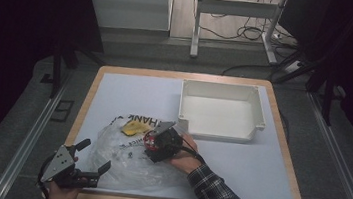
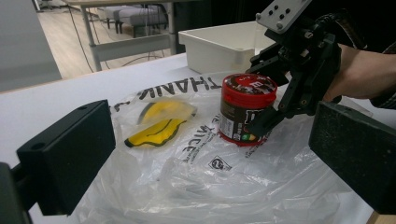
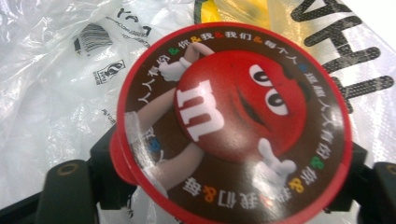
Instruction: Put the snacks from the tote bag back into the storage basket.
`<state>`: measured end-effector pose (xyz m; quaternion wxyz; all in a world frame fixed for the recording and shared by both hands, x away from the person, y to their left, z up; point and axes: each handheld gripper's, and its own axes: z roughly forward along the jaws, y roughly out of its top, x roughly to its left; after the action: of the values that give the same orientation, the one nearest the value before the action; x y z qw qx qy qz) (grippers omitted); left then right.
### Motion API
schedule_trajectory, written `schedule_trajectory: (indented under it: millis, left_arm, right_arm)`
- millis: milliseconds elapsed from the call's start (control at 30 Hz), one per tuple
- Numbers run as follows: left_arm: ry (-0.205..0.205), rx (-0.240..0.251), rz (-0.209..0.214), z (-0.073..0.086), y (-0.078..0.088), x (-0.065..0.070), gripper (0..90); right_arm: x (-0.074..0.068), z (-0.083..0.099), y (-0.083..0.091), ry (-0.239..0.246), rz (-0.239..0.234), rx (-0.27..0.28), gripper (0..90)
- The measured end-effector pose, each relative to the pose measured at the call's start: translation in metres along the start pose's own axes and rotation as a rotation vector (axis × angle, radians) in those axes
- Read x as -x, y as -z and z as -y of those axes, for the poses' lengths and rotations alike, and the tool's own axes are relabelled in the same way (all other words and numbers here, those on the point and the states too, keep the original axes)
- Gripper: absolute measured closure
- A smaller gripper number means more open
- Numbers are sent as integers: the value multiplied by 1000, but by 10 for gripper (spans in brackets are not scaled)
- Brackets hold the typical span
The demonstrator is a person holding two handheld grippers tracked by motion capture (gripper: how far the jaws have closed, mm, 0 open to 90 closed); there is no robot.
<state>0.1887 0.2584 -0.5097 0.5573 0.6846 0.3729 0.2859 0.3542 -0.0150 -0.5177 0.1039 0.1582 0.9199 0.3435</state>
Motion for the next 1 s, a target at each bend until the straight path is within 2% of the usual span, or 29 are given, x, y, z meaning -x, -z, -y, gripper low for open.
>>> schedule_trajectory:
  millis: [433, 1000]
  left_arm:
    - [-1, 2, 0, 0, 0, 0, 4]
    - [-1, 5, 1, 0, 1, 0, 3]
  right_arm:
    - [2, 1, 2, -30, -23, 7, 259]
    - [-3, -3, 12, -11, -19, 26, 259]
